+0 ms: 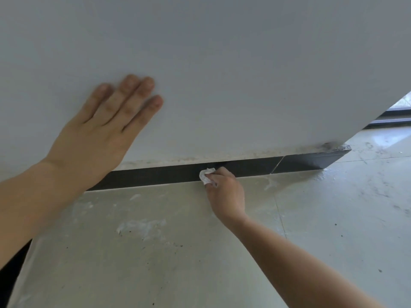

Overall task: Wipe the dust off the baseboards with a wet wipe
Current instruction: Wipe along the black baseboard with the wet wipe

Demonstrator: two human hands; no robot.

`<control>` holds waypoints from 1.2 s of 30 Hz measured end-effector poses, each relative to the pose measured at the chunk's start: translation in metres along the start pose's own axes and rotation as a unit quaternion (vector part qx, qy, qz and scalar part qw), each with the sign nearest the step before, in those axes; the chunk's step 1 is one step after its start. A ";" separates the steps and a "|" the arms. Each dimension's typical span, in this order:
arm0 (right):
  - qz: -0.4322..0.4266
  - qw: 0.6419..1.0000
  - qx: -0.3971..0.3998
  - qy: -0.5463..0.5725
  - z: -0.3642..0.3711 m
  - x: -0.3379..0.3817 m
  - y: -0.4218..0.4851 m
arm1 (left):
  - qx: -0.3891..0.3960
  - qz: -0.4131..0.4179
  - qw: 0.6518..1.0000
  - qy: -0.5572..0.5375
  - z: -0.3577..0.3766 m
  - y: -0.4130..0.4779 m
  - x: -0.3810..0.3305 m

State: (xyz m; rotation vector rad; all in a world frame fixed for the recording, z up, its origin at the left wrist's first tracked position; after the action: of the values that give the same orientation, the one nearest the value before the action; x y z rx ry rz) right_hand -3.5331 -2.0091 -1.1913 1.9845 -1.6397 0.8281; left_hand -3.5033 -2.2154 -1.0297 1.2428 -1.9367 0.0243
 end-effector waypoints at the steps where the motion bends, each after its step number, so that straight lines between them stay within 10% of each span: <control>1: 0.002 1.000 0.006 -0.007 0.008 0.006 0.000 | 0.007 -0.001 1.000 -0.010 0.000 0.000 -0.001; 13: -0.178 0.978 0.091 -0.059 0.060 0.071 -0.018 | 0.035 -0.024 0.996 -0.073 -0.002 -0.005 -0.005; 21: -0.131 0.981 0.117 -0.077 0.040 0.049 -0.036 | 0.088 -0.118 0.983 -0.112 -0.017 -0.051 -0.009; 36: -0.192 0.939 0.210 -0.195 -0.017 0.118 -0.066 | 0.359 -0.376 0.803 -0.293 -0.069 -0.173 -0.031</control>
State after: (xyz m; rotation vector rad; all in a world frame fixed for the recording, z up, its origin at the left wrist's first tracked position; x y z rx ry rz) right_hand -3.4576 -2.0691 -1.0952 2.8042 -1.2533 0.7036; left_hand -3.3230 -2.2525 -1.0701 2.7446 -1.8017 -0.0471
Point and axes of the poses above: each hand's wrist, its own y-axis towards the middle knuckle, its own z-axis out of the palm, x = y × z, the point moved 3 cm from there along y, towards the middle knuckle, and after that the axes turned 1 degree about y, right-handed, at the moved point
